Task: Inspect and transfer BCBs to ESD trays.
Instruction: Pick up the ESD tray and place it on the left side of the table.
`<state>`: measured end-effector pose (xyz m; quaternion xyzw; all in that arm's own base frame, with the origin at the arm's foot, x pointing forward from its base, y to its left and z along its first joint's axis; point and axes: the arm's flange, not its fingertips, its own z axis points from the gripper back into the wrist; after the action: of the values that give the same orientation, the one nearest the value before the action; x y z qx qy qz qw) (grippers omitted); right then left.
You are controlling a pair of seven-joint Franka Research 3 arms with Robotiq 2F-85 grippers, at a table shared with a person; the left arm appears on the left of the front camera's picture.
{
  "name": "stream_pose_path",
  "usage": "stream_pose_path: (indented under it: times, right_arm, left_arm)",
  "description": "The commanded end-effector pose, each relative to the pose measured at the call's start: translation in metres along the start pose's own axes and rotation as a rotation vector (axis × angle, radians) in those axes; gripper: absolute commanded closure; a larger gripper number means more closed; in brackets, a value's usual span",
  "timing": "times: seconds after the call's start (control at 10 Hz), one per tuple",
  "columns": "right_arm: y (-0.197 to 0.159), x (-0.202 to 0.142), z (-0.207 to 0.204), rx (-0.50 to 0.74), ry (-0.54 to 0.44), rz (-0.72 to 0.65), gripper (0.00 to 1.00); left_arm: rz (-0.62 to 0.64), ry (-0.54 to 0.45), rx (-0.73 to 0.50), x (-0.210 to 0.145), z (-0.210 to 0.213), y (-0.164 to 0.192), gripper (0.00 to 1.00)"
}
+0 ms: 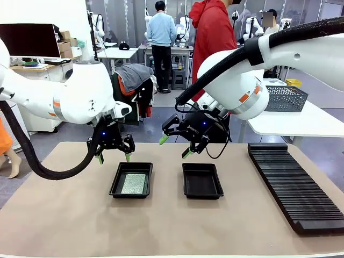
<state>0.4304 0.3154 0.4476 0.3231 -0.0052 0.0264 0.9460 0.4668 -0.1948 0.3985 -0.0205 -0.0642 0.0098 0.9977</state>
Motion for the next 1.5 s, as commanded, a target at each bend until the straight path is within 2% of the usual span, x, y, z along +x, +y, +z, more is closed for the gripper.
stream_pose_path:
  times: [0.0, 0.2, 0.9, 1.3, 1.4]
  right_arm:
    - [0.003, 0.002, -0.002, -0.009, 0.001, -0.017, 0.00]
    - [0.003, 0.002, -0.002, -0.009, 0.001, -0.017, 0.00]
    - [0.003, 0.002, -0.002, -0.009, 0.001, -0.017, 0.00]
    - [0.003, 0.002, -0.002, -0.009, 0.001, -0.017, 0.00]
    - [0.003, 0.002, -0.002, -0.009, 0.001, -0.017, 0.00]
  left_arm:
    - [0.017, -0.011, 0.053, 0.009, -0.018, -0.001, 0.00]
    - [0.000, -0.010, 0.084, 0.019, -0.036, 0.004, 0.00]
    - [-0.041, 0.020, 0.063, 0.037, -0.090, 0.013, 0.00]
    - [-0.070, 0.036, 0.048, 0.033, -0.096, 0.009, 0.00]
    - [-0.025, 0.052, 0.051, 0.030, -0.099, 0.010, 0.00]
